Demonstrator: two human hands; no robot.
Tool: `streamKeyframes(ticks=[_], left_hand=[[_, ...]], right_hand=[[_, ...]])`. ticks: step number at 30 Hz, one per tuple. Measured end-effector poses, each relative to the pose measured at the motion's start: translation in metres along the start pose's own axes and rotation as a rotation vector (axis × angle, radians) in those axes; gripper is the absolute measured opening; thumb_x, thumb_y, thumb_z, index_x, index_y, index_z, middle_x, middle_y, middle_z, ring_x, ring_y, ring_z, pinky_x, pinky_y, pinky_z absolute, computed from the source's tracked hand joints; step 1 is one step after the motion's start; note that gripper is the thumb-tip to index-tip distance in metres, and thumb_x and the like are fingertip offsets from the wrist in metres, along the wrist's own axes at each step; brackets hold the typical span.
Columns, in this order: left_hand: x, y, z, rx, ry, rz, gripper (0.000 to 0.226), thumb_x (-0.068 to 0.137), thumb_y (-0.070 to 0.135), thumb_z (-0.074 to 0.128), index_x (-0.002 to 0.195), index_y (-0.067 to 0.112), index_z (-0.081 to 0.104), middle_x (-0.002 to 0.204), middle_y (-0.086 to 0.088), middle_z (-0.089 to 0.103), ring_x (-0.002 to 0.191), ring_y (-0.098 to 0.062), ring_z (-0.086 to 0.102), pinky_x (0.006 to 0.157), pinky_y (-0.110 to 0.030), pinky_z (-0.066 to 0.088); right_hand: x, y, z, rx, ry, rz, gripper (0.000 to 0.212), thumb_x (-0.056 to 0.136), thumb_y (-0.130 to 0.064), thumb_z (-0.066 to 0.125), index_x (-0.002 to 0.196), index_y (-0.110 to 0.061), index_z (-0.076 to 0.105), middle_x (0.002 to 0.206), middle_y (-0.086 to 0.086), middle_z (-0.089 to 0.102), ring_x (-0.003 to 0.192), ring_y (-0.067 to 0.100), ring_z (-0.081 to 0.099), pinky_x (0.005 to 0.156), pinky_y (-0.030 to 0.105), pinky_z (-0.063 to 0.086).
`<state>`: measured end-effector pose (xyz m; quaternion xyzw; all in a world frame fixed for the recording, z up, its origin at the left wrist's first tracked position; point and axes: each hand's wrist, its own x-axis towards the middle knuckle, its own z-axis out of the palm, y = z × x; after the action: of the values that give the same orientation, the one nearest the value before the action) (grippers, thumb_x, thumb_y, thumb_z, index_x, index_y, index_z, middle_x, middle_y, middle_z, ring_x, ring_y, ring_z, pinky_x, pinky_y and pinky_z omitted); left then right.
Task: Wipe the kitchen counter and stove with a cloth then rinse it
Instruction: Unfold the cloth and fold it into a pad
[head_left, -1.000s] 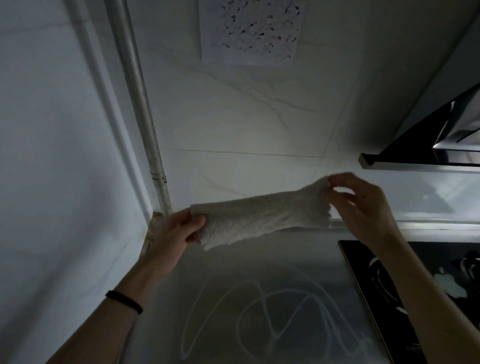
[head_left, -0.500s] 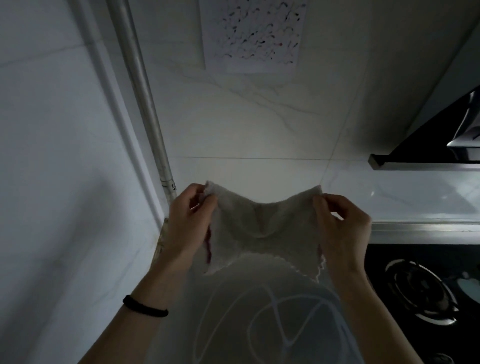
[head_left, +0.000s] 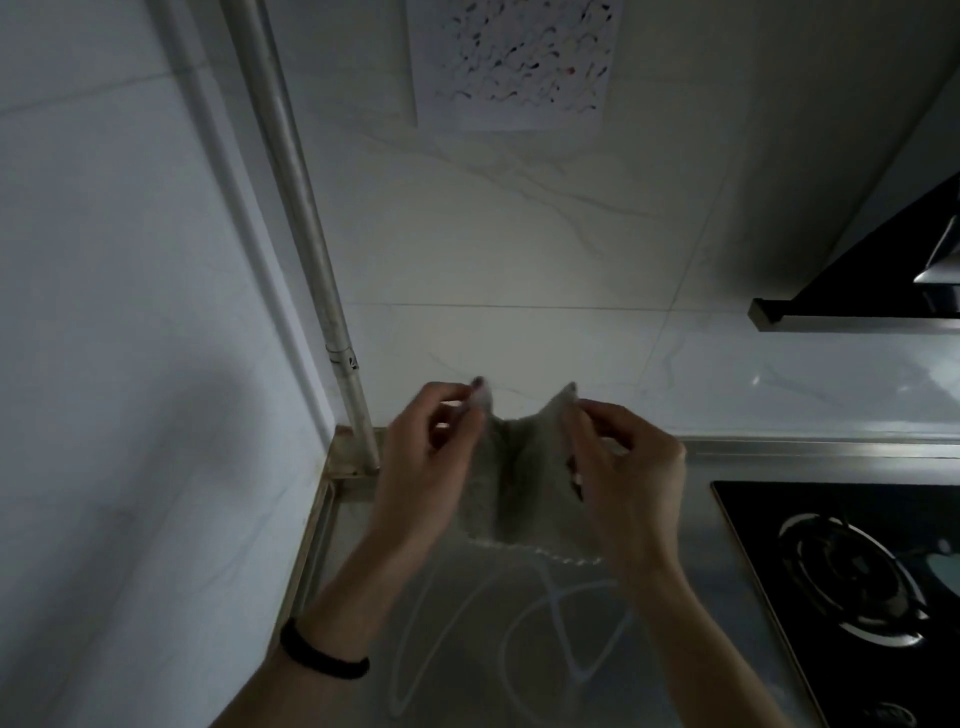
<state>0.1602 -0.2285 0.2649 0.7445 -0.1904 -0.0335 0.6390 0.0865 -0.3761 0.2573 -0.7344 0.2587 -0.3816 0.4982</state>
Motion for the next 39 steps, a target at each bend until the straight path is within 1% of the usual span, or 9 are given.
streamKeyframes(ticks=[3,7,13,16,19,22,28,33,39], left_hand=[[-0.012,0.016,0.021,0.009,-0.111,0.092,0.016,0.106,0.021,0.061,0.118,0.02,0.071,0.098,0.007,0.077,0.092,-0.009,0.075,0.085,-0.036,0.063],[-0.011,0.024,0.019,-0.076,-0.211,0.01,0.032,0.107,0.006,0.054,0.131,0.018,0.07,0.106,-0.006,0.078,0.097,-0.023,0.076,0.093,-0.048,0.06],[-0.004,0.008,0.003,-0.267,-0.358,-0.167,0.063,0.085,-0.029,0.044,0.126,0.009,0.074,0.117,-0.018,0.075,0.114,-0.027,0.073,0.097,-0.038,0.062],[0.006,-0.013,-0.007,-0.082,-0.164,-0.094,0.048,0.091,-0.018,0.06,0.127,0.013,0.069,0.126,-0.013,0.068,0.108,-0.019,0.07,0.082,-0.023,0.06],[0.011,-0.033,-0.018,-0.028,-0.242,-0.052,0.043,0.093,0.004,0.075,0.133,0.016,0.061,0.135,-0.006,0.062,0.113,-0.009,0.066,0.085,-0.021,0.058],[0.011,-0.045,-0.025,-0.105,-0.347,-0.003,0.036,0.089,0.004,0.077,0.121,0.01,0.061,0.111,0.002,0.075,0.105,-0.012,0.073,0.09,-0.032,0.062],[0.01,-0.051,-0.034,0.09,-0.24,0.131,0.024,0.091,-0.008,0.07,0.103,0.012,0.065,0.09,0.007,0.072,0.084,-0.009,0.072,0.071,-0.022,0.055],[0.008,-0.062,-0.052,0.218,-0.16,0.158,0.022,0.092,0.004,0.074,0.105,0.02,0.074,0.101,0.013,0.075,0.099,-0.006,0.072,0.088,-0.022,0.057],[-0.035,-0.1,-0.078,0.22,-0.313,-0.046,0.03,0.088,0.002,0.078,0.103,0.027,0.072,0.1,0.013,0.074,0.091,-0.006,0.073,0.077,-0.018,0.058]], right_hand=[[-0.011,-0.015,0.013,0.052,-0.062,-0.032,0.021,0.098,-0.031,0.072,0.08,-0.042,0.078,0.07,-0.017,0.076,0.064,0.004,0.072,0.062,0.036,0.06],[-0.012,-0.014,0.012,0.181,-0.083,-0.009,0.019,0.102,-0.03,0.067,0.091,-0.026,0.082,0.069,-0.011,0.075,0.057,0.003,0.066,0.053,0.021,0.05],[-0.004,-0.004,0.003,0.24,-0.23,0.07,0.008,0.095,-0.025,0.075,0.091,-0.021,0.08,0.073,-0.005,0.077,0.061,0.002,0.068,0.056,0.015,0.049],[0.003,0.001,-0.006,0.2,-0.325,0.034,0.011,0.098,-0.024,0.071,0.092,-0.024,0.081,0.079,-0.002,0.076,0.072,0.005,0.066,0.064,0.025,0.053],[0.005,0.003,-0.012,0.248,-0.426,0.008,0.012,0.099,-0.027,0.069,0.094,-0.023,0.08,0.082,-0.003,0.074,0.077,0.012,0.067,0.067,0.038,0.055],[0.005,0.008,-0.012,0.26,-0.409,-0.004,0.015,0.102,-0.027,0.067,0.092,-0.022,0.079,0.08,-0.006,0.071,0.075,0.008,0.065,0.063,0.028,0.051],[0.005,0.029,-0.008,0.147,-0.346,0.008,0.011,0.098,-0.026,0.073,0.088,-0.024,0.077,0.07,-0.01,0.069,0.063,0.001,0.06,0.057,0.015,0.046],[-0.005,0.056,0.004,-0.086,-0.352,0.018,0.006,0.091,-0.023,0.078,0.086,-0.024,0.074,0.075,-0.014,0.071,0.07,0.009,0.064,0.062,0.017,0.047],[-0.054,0.091,0.006,-0.116,-0.51,0.064,0.006,0.09,-0.029,0.079,0.09,-0.033,0.075,0.078,-0.016,0.072,0.071,0.003,0.067,0.062,0.019,0.05]])
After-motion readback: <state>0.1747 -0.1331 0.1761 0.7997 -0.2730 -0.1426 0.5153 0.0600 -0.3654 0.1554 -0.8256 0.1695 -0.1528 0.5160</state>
